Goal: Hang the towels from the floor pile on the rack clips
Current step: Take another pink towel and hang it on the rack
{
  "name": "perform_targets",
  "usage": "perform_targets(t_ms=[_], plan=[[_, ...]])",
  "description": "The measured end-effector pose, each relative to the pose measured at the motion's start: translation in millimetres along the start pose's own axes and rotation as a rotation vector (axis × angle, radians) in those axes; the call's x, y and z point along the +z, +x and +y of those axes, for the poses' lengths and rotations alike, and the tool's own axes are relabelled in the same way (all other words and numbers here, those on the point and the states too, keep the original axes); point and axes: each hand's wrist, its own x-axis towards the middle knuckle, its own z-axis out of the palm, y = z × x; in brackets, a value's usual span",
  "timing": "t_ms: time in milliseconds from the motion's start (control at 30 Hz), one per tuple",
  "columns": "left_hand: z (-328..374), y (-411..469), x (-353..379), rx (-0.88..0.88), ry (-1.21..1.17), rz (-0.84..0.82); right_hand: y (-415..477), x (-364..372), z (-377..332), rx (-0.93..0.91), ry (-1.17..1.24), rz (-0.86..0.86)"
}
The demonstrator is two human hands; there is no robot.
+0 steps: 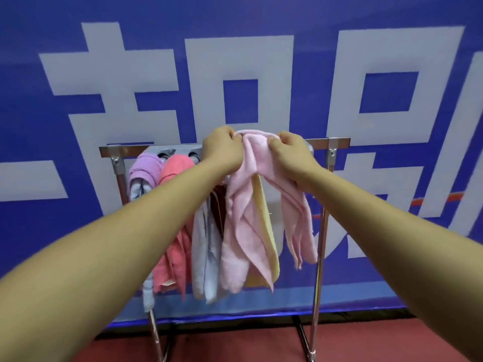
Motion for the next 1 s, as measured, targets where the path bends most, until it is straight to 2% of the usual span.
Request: perform_targets(t_ms=[200,400,533,633,700,800,900,1000], plan=[[13,30,14,-0.111,0.321,-0.061,40,11,4,0.039,-0.349,-0.019],[-6,31,24,0.042,0.583,-0.097,45,29,19,-0.070,-0.738,-0.018],[-17,33,31,0.159,0.595,0.000,37,31,25,-0.233,-0.815,-0.035],[-23,34,32,0.141,0.511,0.046,24,33,31,-0.338,-0.768,-0.003],[-22,31,30,0.094,0.493,0.014,17,36,36,-0.360,-0.757,0.013],[-21,19,28,-0.019,0.382,-0.137,10,37,40,-0.221,-0.502,0.015],[-18,-2,27,-0.206,-0.032,-0.387,3,38,42,-0.057,-0.305,-0.060],[-18,-21,33,-0.399,-0.550,-0.452,-2,36,41,0.012,-0.229,-0.127]])
